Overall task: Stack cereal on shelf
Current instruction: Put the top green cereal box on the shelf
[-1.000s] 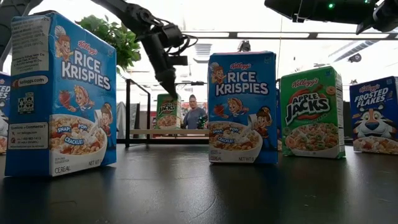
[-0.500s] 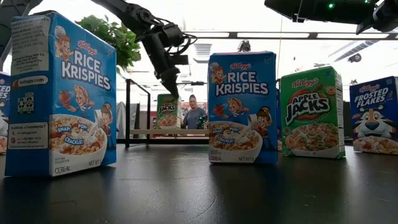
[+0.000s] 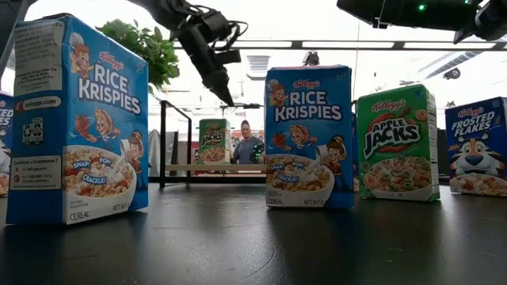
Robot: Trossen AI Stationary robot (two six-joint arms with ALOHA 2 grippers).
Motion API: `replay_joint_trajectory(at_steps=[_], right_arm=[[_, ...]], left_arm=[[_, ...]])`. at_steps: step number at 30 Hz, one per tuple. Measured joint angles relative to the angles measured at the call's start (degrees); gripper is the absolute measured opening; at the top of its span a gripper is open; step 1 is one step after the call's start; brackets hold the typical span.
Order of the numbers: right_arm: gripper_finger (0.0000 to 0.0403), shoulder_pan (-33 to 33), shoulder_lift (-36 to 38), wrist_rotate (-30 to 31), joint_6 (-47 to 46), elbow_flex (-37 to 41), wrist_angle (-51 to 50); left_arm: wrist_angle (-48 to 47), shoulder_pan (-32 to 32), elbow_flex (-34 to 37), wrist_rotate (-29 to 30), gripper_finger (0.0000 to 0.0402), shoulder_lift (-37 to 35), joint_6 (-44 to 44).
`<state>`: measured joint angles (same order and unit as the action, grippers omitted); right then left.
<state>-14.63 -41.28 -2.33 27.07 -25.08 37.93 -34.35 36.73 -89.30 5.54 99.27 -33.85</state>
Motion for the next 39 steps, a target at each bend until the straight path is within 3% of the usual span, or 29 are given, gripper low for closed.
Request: replay_joint_trajectory(at_steps=[11,17,31,39], right_arm=[[0.0018,0.0,0.0,0.0,0.7,0.0,0.0],[0.0018,0.0,0.0,0.0,0.7,0.0,0.0],[0.0018,0.0,0.0,0.0,0.7,0.0,0.0],[0.0018,0.0,0.0,0.0,0.6,0.0,0.0]], left_arm=[[-0.3,2.4,0.3,0.1,0.0,2.6,2.0],[-0.3,2.5,1.4,2.9,0.0,2.7,5.7],[1.6,2.5,1.4,3.1,0.0,2.7,14.6],[1.3,2.1,1.4,3.1,0.0,0.5,14.0]])
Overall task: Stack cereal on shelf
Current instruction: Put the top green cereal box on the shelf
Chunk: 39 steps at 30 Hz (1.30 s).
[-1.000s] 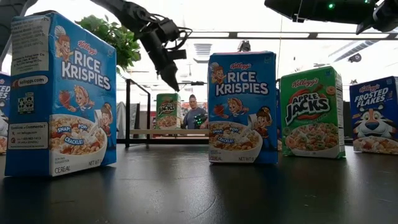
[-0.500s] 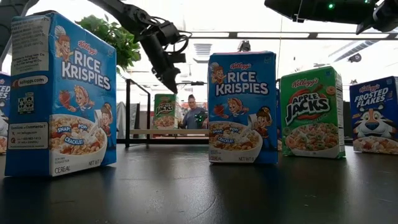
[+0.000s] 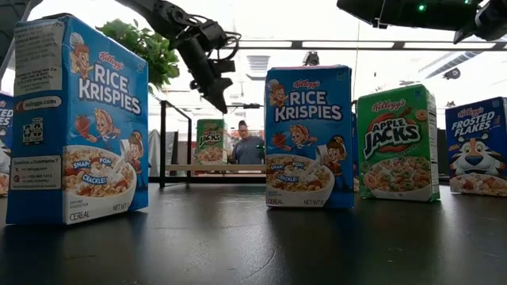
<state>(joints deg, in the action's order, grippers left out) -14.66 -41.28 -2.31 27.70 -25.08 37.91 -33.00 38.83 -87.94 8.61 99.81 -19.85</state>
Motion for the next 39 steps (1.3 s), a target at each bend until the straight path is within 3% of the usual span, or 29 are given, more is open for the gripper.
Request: replay_joint_trajectory(at_steps=[3,8,12,21,29,33,39], right_arm=[[0.0018,0.0,0.0,0.0,0.0,0.0,0.0],[0.0018,0.0,0.0,0.0,0.0,0.0,0.0],[0.0018,0.0,0.0,0.0,0.0,0.0,0.0],[0.0018,0.0,0.0,0.0,0.0,0.0,-0.1],[0.0018,0.0,0.0,0.0,0.3,0.0,-0.1],[0.0018,0.0,0.0,0.0,0.3,0.0,-0.2],[0.0018,0.0,0.0,0.0,0.4,0.0,-0.2]], left_arm=[[-2.3,-1.1,0.0,-0.3,0.0,-1.4,-3.9],[-11.6,-5.0,0.0,-9.3,0.0,-2.6,-13.0],[-12.4,-7.8,3.3,-10.7,0.0,-2.6,-15.7],[2.1,-8.3,12.1,6.1,0.0,-2.5,-13.7],[9.3,-7.9,14.2,8.1,0.0,-2.5,-10.8],[9.4,-7.8,14.2,11.7,0.0,-2.5,-9.2],[10.2,-7.5,14.2,11.8,0.0,-2.5,-9.1]])
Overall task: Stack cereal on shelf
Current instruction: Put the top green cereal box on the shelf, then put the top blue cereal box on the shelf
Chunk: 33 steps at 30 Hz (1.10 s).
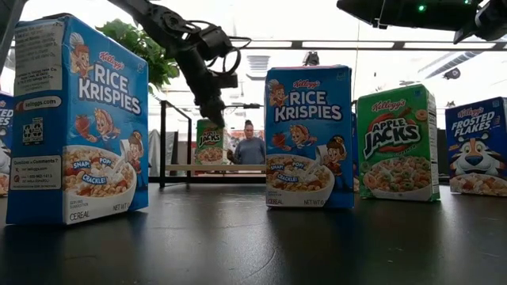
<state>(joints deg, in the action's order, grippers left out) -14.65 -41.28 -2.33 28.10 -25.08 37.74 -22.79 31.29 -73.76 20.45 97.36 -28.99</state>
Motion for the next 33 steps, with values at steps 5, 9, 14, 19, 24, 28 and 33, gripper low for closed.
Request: replay_joint_trajectory(at_steps=[5,9,14,19,24,28,33], right_arm=[[0.0018,0.0,0.0,0.0,0.0,0.0,0.0],[0.0018,0.0,0.0,0.0,0.0,0.0,0.0],[0.0018,0.0,0.0,0.0,0.3,0.0,-0.1],[0.0018,0.0,0.0,0.0,0.5,0.0,-0.2],[0.0018,0.0,0.0,0.0,0.5,0.0,-0.2],[0.0018,0.0,0.0,0.0,0.5,0.0,-1.0],[0.0018,0.0,0.0,-0.3,-2.0,0.0,-8.2]], left_arm=[[1.4,0.3,0.0,0.0,0.0,0.9,0.7],[1.3,0.4,0.0,0.0,0.0,1.6,1.5],[1.7,0.5,-0.3,0.0,0.0,1.8,2.1],[2.7,0.5,-0.4,0.0,0.0,1.8,3.2],[2.7,0.2,-0.4,0.0,0.0,1.7,3.4],[2.5,-0.6,-0.4,-0.1,0.0,0.7,3.7],[2.3,-2.9,-0.4,-9.5,0.0,-3.0,4.1]])
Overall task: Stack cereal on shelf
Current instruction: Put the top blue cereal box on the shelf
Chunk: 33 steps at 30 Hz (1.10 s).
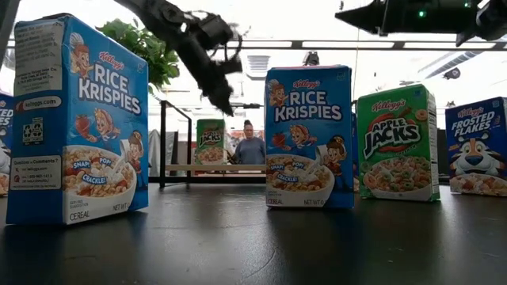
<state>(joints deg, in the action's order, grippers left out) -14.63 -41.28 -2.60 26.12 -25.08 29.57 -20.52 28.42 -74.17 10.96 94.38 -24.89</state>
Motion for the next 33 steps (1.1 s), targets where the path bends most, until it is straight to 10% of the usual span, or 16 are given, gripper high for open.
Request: replay_joint_trajectory(at_steps=[8,19,33], right_arm=[[0.0018,1.3,-1.3,-2.4,-11.7,0.1,-10.4],[0.0018,5.6,-11.2,-2.3,-15.9,-8.0,-15.6],[0.0018,8.4,-26.2,0.3,-25.8,-34.2,-62.7]], left_arm=[[4.1,-3.2,4.5,-20.1,0.0,-10.6,0.0],[19.9,-8.1,22.3,-20.6,0.0,-26.9,2.5],[24.3,-8.5,29.9,-20.5,0.0,-34.5,4.5]])
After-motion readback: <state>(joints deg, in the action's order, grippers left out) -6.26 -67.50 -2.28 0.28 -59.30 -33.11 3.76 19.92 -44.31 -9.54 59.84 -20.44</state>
